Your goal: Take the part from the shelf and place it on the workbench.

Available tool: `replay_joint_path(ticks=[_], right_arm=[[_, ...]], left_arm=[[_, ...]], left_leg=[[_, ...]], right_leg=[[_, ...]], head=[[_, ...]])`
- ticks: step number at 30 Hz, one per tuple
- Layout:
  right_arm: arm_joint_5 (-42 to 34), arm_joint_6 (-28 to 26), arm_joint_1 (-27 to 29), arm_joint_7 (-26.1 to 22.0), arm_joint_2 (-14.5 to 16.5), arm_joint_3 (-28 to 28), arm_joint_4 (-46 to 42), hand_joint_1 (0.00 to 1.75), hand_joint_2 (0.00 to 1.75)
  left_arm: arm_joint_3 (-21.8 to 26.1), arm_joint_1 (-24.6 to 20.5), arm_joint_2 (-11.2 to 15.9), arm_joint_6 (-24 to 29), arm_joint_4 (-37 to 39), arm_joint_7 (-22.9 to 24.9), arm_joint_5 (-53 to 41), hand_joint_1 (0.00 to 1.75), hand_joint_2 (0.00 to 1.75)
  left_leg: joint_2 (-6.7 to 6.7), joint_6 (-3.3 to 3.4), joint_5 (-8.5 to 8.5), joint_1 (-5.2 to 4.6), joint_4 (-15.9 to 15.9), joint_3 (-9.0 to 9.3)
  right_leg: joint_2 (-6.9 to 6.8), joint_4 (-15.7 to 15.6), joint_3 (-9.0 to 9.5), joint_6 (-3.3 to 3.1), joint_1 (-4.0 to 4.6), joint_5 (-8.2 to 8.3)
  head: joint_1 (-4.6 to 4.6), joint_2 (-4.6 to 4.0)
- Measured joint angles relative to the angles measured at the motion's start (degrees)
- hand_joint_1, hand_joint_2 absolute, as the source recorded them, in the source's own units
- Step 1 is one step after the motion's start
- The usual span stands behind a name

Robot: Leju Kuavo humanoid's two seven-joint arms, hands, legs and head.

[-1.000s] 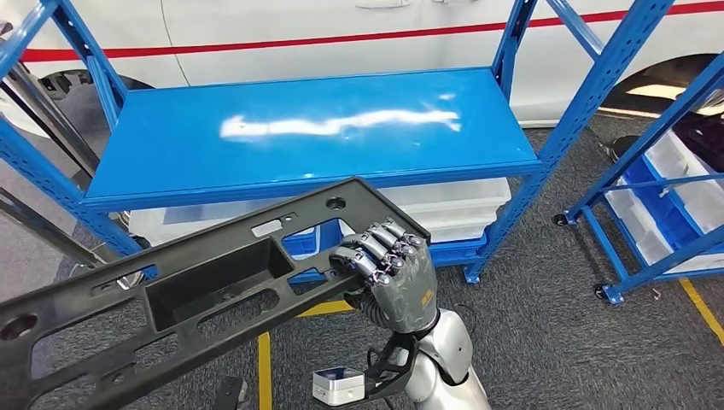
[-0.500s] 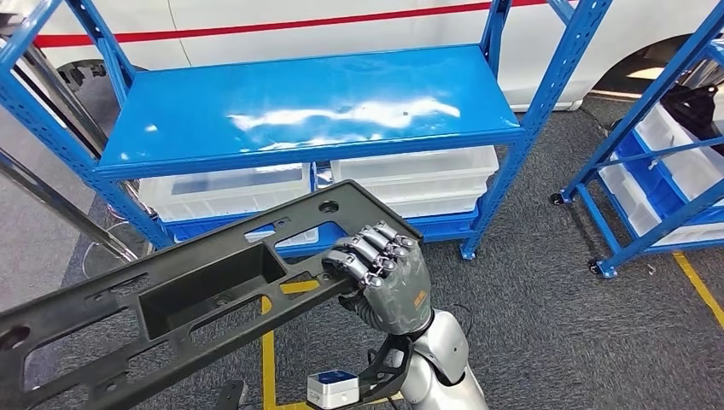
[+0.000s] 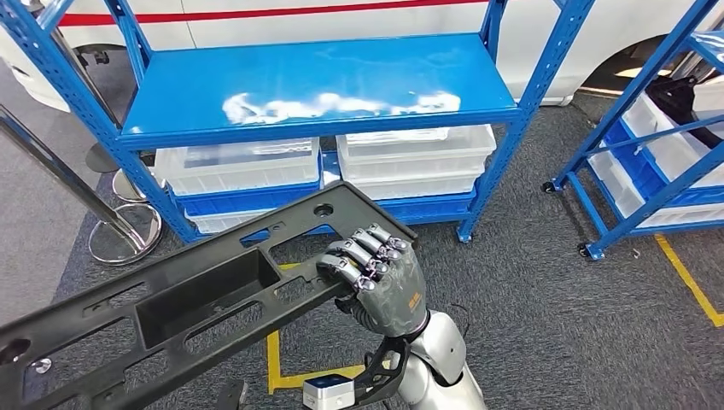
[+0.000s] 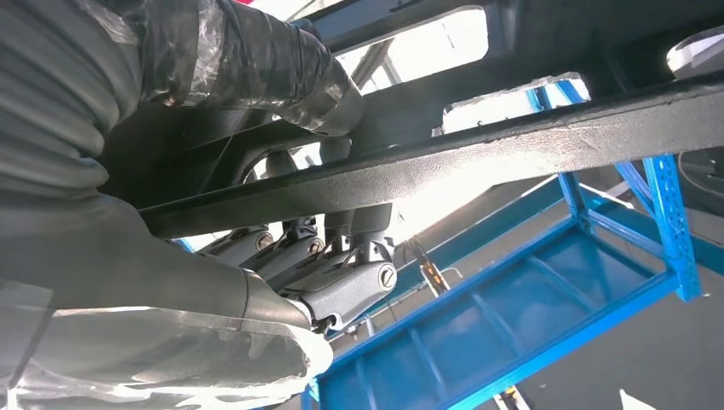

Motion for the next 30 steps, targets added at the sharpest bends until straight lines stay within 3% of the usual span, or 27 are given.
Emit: replay_joint_path(ticks=[2,3,5,6,9,10,11,12,14,16,18,20,21,22,24,25,26,28,30], right_arm=[[0.1,0.0,0.0,0.0,0.0,0.1,0.0,1.75,1.75],[0.1,0.0,0.0,0.0,0.0,0.1,0.0,1.75,1.75],[0.2,0.0,0.0,0.0,0.0,0.1,0.0,1.75,1.75],[0.2,0.0,0.0,0.0,0.0,0.2,0.1,1.75,1.75],[0.3,0.0,-0.1,-0.1,0.0,0.4,0.1,1.75,1.75],[0.5,0.0,-0.1,-0.1,0.0,0.5,0.1,1.75,1.75],[0.7,0.0,-0.1,-0.1,0.0,0.5,0.1,1.75,1.75],[0.8,0.0,-0.1,-0.1,0.0,0.5,0.1,1.75,1.75],[0.8,0.0,-0.1,-0.1,0.0,0.5,0.1,1.75,1.75],[0.9,0.0,-0.1,-0.1,0.1,0.5,0.1,1.75,1.75],[0.9,0.0,-0.1,-0.1,0.1,0.6,0.1,1.75,1.75],[0.9,0.0,-0.1,-0.1,0.0,0.6,0.1,1.75,1.75],[1.0,0.0,-0.1,-0.1,0.0,0.6,0.0,1.75,1.75],[1.0,0.0,-0.1,-0.1,0.0,0.6,0.0,1.75,1.75],[1.1,0.0,-0.1,-0.1,0.0,0.6,0.0,1.75,1.75],[1.2,0.0,-0.1,-0.1,0.0,0.6,0.0,1.75,1.75],[1.2,0.0,-0.1,0.2,0.0,0.6,0.0,1.75,1.75],[1.3,0.0,-0.2,1.2,0.0,0.8,0.0,1.75,1.75],[1.4,0.0,-0.3,1.7,0.0,1.0,0.0,1.75,1.75]], left_arm=[[0.0,0.0,-0.1,0.0,0.0,0.0,0.0,0.00,1.75],[0.0,0.0,-0.2,0.0,0.0,0.0,0.0,0.00,1.75],[0.0,0.0,-0.2,0.0,0.0,0.0,0.0,0.00,1.75],[0.0,0.0,-0.2,0.0,0.0,0.0,-0.1,0.00,1.75],[-0.1,0.1,-0.3,-0.1,0.0,0.1,-0.3,0.00,1.75],[-0.1,0.0,-0.3,-0.1,0.0,0.1,-0.4,0.00,1.75],[-0.1,0.0,-0.3,-0.1,0.0,0.1,-0.4,0.00,1.75],[-0.1,0.0,-0.3,-0.1,0.0,0.1,-0.4,0.00,1.75],[-0.1,-0.1,-0.3,-0.1,0.0,0.1,-0.5,0.00,1.75],[-0.1,-0.3,-0.4,-0.1,0.0,0.1,-0.5,0.00,1.75],[-0.1,-0.3,-0.4,-0.1,0.0,0.1,-0.5,0.00,1.75],[-0.1,-0.3,-0.5,-0.1,0.0,0.1,-0.5,0.00,1.75],[-0.1,-0.3,-0.6,-0.1,0.0,0.1,-0.5,0.00,1.75],[-0.1,-0.4,-0.7,-0.1,0.0,0.2,-0.5,0.00,1.75],[-0.2,-0.5,-0.7,-0.1,0.0,0.3,-0.6,0.00,1.75],[-0.2,-0.5,-0.7,-0.1,0.0,0.4,-0.7,0.00,1.75],[-0.3,-0.5,-0.7,0.0,0.0,0.5,-0.7,0.00,1.75],[-0.3,-0.5,-0.7,0.1,0.0,0.5,-0.6,0.00,1.75],[-0.4,-0.5,-0.7,0.2,0.0,0.5,-0.5,0.00,1.75]], left_leg=[[-0.04,-0.64,0.96,-0.08,0.2,-0.77],[-0.03,-1.00,1.53,-0.07,0.1,-1.01],[-0.13,-1.70,1.83,0.07,0.0,-1.56],[-0.21,-1.99,0.48,0.14,0.9,-2.08],[-0.32,-2.61,-7.71,0.35,9.3,-4.29],[-0.31,-2.78,-9.33,0.39,12.6,-4.70],[-0.31,-2.90,-9.58,0.40,14.8,-4.53],[-0.31,-2.96,-8.63,0.42,15.2,-3.56],[-0.34,-2.88,-5.74,0.47,10.5,1.05],[-0.55,-2.48,-5.61,0.29,2.7,6.52],[-0.80,-1.93,-6.16,-0.02,-1.1,8.54],[-0.71,-1.22,-4.99,0.10,-1.7,7.86],[-0.57,-0.74,-4.41,0.22,-2.0,7.39],[-0.42,-0.22,-3.79,0.36,-2.2,6.79],[-0.23,0.48,-2.72,0.30,-2.0,5.36],[-0.16,0.59,-2.18,0.22,-1.9,4.57],[-0.11,0.58,-1.64,0.16,-1.8,3.73],[-0.06,0.41,-0.67,0.10,-1.4,2.09],[-0.11,0.11,0.01,0.01,-0.9,0.83]], right_leg=[[0.06,-6.3,4.02,-0.48,0.34,-1.54],[0.10,-7.6,4.44,-0.72,0.56,-1.82],[0.03,-8.1,3.58,-1.51,0.43,-0.73],[-0.06,-8.3,2.98,-2.04,0.31,0.00],[-0.31,-8.2,0.64,-3.03,0.31,2.02],[-0.36,-8.0,-0.27,-3.08,0.37,2.60],[-0.41,-7.8,-1.22,-3.05,0.41,3.16],[-0.44,-7.5,-2.20,-2.99,0.42,3.70],[-0.41,-7.0,-3.97,-2.69,0.37,4.73],[-0.39,-6.6,-5.10,-2.14,0.46,5.70],[-0.44,-7.0,-5.39,-1.51,0.49,6.90],[-0.30,-7.5,-5.69,-0.88,0.46,7.62],[-0.18,-7.0,-6.12,-0.58,0.44,6.73],[-0.07,-5.4,-6.80,-0.34,0.41,4.70],[0.00,1.0,-8.50,0.00,0.26,-1.21],[0.01,4.6,-9.14,0.13,0.23,-3.30],[0.01,7.2,-9.26,0.20,0.21,-3.97],[0.01,7.5,-7.10,0.08,0.19,-1.77],[0.06,1.2,-1.81,-0.53,0.33,0.49]], head=[[-0.01,0.00],[-0.02,0.00],[-0.02,0.00],[-0.03,0.00],[-0.04,0.00],[-0.03,0.00],[-0.03,0.00],[-0.04,0.00],[-0.04,0.00],[-0.03,0.00],[-0.02,0.00],[-0.02,0.00],[-0.01,0.00],[-0.01,0.00],[0.00,0.00],[0.00,0.00],[0.00,0.00],[-0.01,0.00],[-0.01,0.00]])
